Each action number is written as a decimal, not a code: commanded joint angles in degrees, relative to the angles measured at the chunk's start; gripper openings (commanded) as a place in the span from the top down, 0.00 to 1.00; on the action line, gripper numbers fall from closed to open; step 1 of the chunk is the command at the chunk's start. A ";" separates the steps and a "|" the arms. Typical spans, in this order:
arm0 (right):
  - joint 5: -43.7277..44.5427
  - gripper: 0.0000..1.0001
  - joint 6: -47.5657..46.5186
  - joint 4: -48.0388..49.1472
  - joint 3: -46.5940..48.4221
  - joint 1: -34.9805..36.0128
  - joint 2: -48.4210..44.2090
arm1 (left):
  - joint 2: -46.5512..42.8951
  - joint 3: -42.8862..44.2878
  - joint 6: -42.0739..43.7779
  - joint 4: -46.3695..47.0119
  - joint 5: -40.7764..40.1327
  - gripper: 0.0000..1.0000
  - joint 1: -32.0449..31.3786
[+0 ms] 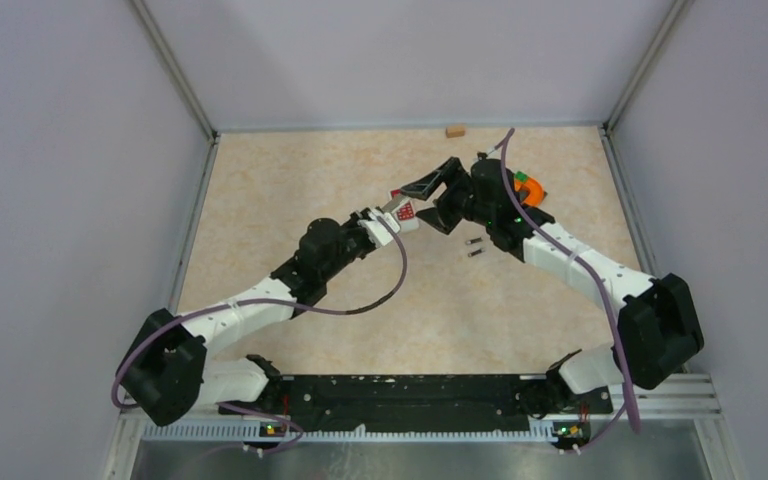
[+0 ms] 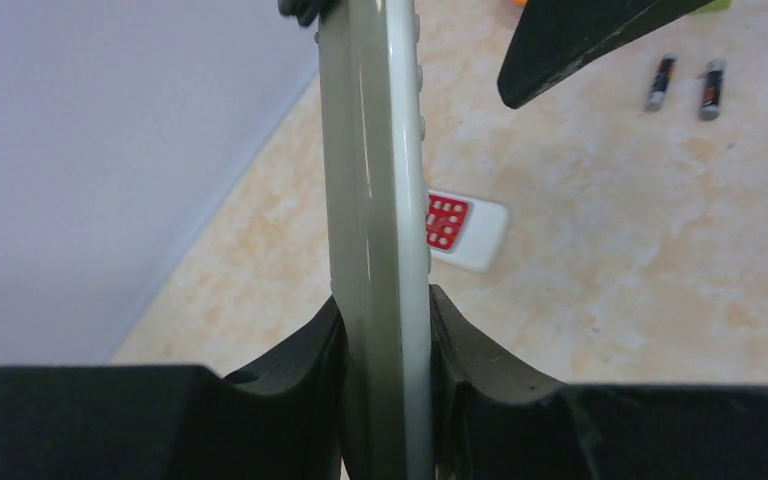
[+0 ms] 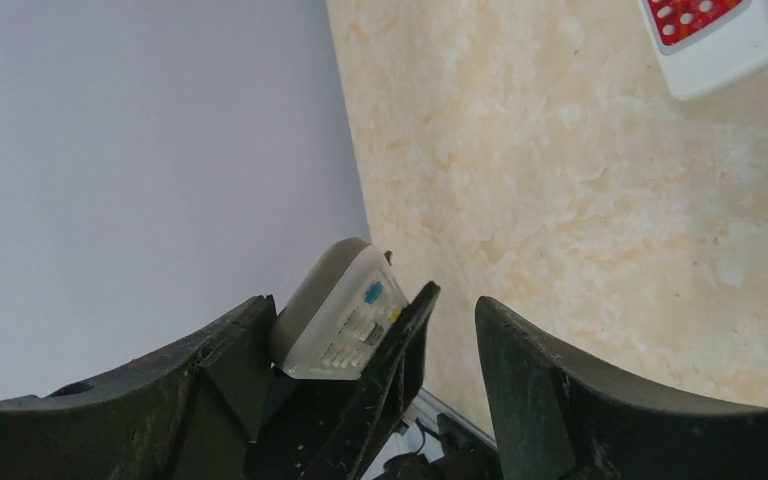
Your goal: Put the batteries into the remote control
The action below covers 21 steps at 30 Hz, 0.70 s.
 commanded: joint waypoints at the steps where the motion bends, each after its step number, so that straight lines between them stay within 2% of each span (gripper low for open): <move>1: -0.24 0.28 0.32 -3.74 3.32 0.03 -1.48 | 1.27 2.27 20.00 10.26 -1.47 1.00 -0.61; 5: -1.14 0.35 2.20 -2.24 3.27 0.03 -0.35 | 1.13 2.18 24.83 11.13 0.70 1.00 -0.74; 10: -2.69 0.51 4.37 0.72 3.15 0.03 1.07 | 1.90 0.13 26.92 14.91 2.01 0.99 -1.05; 14: -3.12 0.54 5.48 2.11 2.94 0.01 1.98 | 2.60 -1.20 27.91 17.42 3.16 0.97 -1.41; 15: -3.29 0.58 5.66 2.92 2.86 0.03 2.00 | 2.84 -1.20 27.57 17.69 3.14 0.97 -1.49; 17: -3.92 0.75 5.95 4.39 2.34 0.03 1.80 | 2.99 -1.12 26.07 18.03 2.82 0.94 -1.77; 18: -4.29 0.82 6.05 5.50 1.79 0.03 1.56 | 2.99 -1.05 24.77 18.35 2.07 0.85 -1.92; 20: -4.21 0.93 6.26 6.41 0.91 0.03 0.63 | 2.62 -1.04 19.92 19.51 0.29 0.41 -2.02; 21: -3.75 0.96 6.06 6.75 0.54 0.03 0.07 | 2.34 -0.94 17.03 19.97 -0.89 0.26 -2.06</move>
